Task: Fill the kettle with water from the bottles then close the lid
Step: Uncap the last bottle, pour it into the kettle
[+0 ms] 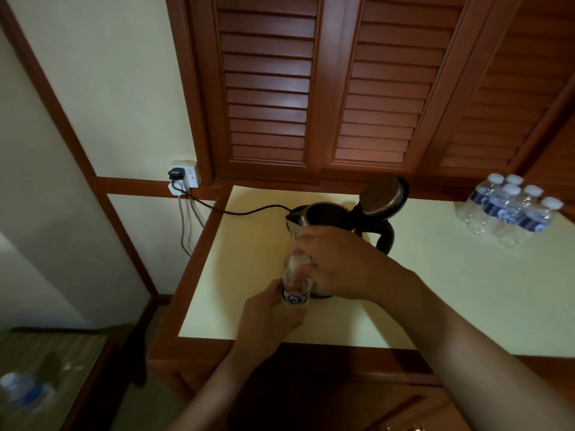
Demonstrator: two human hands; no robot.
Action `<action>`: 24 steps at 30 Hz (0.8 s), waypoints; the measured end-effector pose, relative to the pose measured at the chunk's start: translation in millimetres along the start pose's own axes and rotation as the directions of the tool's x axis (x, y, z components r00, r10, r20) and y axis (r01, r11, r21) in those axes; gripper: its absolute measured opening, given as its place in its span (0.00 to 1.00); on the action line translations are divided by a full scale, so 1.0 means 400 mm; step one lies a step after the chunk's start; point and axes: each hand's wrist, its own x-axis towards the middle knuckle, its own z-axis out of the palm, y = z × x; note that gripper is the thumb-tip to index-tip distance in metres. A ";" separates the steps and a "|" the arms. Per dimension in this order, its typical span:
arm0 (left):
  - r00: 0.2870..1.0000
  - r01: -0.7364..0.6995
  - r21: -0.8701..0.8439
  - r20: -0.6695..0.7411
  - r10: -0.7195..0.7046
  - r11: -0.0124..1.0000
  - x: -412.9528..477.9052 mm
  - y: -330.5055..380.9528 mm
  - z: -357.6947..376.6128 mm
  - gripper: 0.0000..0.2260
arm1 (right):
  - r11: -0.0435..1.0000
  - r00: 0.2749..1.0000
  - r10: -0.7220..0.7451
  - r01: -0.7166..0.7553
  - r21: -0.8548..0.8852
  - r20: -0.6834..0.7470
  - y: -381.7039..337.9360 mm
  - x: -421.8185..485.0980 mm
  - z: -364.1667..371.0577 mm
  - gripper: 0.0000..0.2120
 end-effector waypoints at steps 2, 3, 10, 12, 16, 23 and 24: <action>1.000 0.015 -0.022 0.012 -0.015 1.000 0.000 -0.002 0.002 0.23 | 0.993 0.998 0.064 -0.064 -0.098 -0.010 -0.017 -0.001 0.005 0.17; 1.000 0.019 -0.027 0.013 -0.019 0.999 -0.001 0.000 0.002 0.25 | 0.987 0.994 0.099 -0.103 -0.119 -0.037 -0.024 0.001 0.010 0.21; 0.999 0.010 -0.092 0.032 -0.007 0.996 -0.007 0.001 -0.012 0.28 | 0.998 0.998 0.044 -0.045 -0.036 -0.035 -0.012 -0.008 0.001 0.20; 0.999 0.008 -0.093 0.038 -0.004 0.996 -0.007 -0.003 -0.013 0.27 | 0.999 1.000 0.010 -0.010 0.049 -0.008 -0.007 -0.013 -0.003 0.15; 1.000 0.013 -0.130 0.029 -0.009 0.991 -0.007 -0.015 -0.009 0.23 | 0.985 0.995 0.104 -0.102 0.138 -0.007 -0.006 -0.004 0.013 0.16; 0.999 -0.039 -0.121 -0.026 0.036 0.992 -0.006 -0.031 -0.005 0.19 | 0.985 0.975 0.159 -0.147 0.087 -0.157 -0.035 -0.021 0.046 0.20; 0.997 -0.063 -0.104 -0.042 0.059 0.993 -0.007 -0.031 -0.003 0.19 | 0.975 0.967 0.177 -0.147 0.167 -0.184 -0.031 -0.034 0.064 0.21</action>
